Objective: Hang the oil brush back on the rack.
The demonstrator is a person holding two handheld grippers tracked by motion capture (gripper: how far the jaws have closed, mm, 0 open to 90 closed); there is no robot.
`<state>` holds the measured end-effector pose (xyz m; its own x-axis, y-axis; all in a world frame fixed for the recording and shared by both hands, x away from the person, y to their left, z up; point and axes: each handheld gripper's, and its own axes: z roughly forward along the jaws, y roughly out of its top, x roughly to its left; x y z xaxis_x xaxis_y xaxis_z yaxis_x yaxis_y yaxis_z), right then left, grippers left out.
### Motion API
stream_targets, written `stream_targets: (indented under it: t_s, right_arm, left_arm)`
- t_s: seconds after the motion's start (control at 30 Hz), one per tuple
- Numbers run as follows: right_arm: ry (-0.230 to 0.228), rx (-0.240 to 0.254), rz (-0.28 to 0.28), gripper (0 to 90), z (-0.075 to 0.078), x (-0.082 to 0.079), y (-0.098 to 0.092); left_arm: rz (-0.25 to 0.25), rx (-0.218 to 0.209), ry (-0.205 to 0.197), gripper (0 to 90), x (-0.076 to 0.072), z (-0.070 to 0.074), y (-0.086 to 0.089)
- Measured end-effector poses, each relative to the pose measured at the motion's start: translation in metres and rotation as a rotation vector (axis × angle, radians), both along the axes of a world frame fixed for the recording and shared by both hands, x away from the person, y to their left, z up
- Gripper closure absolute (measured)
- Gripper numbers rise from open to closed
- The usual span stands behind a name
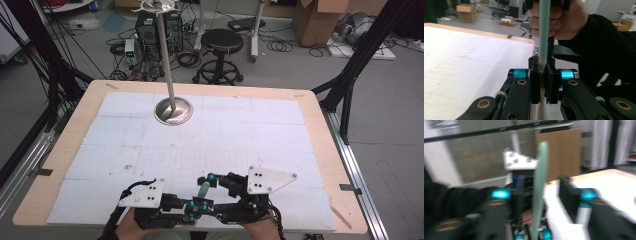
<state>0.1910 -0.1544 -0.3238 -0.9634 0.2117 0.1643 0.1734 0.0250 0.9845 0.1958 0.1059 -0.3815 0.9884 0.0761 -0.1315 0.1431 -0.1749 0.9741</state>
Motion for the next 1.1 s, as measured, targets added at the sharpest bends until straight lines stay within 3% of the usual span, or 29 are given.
stream_targets:
  t_s: [0.03,0.07,0.1,0.17,0.27,0.37,0.43,0.53,0.67,1.1]
  right_arm:
    - [-0.001,0.000,-0.033,39.2,0.000,0.000,-0.001]
    - [-0.024,-0.006,-0.109,27.2,0.000,-0.001,-0.001]
    - [-0.024,-0.006,-0.109,27.2,0.000,-0.001,-0.001]
    - [-0.030,0.004,-0.198,20.3,0.000,-0.001,0.000]
    - [-0.028,-0.017,-0.325,18.1,0.001,-0.002,0.003]
    - [-0.030,-0.044,-0.399,18.5,0.002,-0.004,0.008]
    - [-0.035,-0.073,-0.438,19.0,0.003,-0.005,0.012]
    - [-0.036,-0.094,-0.455,22.3,0.004,-0.006,0.017]
    - [-0.027,-0.077,-0.471,23.1,0.007,-0.005,0.018]
    - [0.019,-0.059,-0.469,31.9,0.008,0.001,0.028]
  left_arm:
    - [0.022,0.000,-0.001,84.3,0.000,0.000,0.001]
    - [0.046,0.003,-0.004,84.3,0.001,0.001,0.002]
    - [0.078,0.004,-0.008,84.3,0.002,0.001,0.003]
    - [0.154,0.013,-0.019,84.3,0.003,0.002,0.006]
    - [0.279,0.033,-0.037,84.2,0.002,0.002,0.008]
    - [0.383,0.036,-0.053,84.2,0.000,0.003,0.008]
    - [0.416,0.037,-0.061,84.2,-0.001,0.003,0.008]
    - [0.461,0.041,-0.077,84.2,-0.001,0.004,0.008]
    - [0.495,0.034,-0.076,84.2,0.002,0.004,0.007]
    - [0.527,0.040,-0.095,84.2,0.003,0.007,-0.007]
